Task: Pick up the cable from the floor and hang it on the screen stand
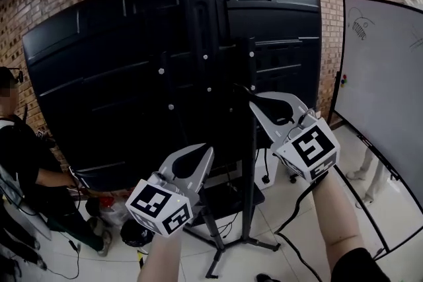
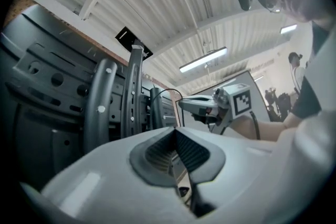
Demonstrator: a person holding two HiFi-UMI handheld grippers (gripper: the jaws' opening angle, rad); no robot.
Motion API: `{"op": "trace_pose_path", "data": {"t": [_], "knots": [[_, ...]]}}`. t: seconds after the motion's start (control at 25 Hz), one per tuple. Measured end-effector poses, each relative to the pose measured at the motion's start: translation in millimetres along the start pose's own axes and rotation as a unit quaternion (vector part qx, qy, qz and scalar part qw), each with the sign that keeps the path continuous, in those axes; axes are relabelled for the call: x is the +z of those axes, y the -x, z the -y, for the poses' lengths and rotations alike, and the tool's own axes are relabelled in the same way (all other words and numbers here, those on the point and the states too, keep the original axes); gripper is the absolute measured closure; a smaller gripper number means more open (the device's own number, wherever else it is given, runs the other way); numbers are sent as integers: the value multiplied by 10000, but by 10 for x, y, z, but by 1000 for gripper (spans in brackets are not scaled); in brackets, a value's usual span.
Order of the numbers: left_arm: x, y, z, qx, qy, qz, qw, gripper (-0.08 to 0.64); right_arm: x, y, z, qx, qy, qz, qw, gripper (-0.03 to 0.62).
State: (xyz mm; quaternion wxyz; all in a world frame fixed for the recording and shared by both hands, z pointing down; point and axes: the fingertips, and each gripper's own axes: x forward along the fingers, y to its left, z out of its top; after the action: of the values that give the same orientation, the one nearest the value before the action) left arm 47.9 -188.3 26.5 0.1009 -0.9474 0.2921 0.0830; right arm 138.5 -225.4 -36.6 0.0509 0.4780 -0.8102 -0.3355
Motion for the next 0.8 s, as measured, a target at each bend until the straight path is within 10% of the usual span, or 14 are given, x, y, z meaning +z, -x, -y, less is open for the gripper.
{"op": "trace_pose_path", "data": {"t": [0.8], "knots": [[355,-1470,-569,942,-1033,-129,9901,557,42,-820,1451,193,279,54,9994,577]]}}
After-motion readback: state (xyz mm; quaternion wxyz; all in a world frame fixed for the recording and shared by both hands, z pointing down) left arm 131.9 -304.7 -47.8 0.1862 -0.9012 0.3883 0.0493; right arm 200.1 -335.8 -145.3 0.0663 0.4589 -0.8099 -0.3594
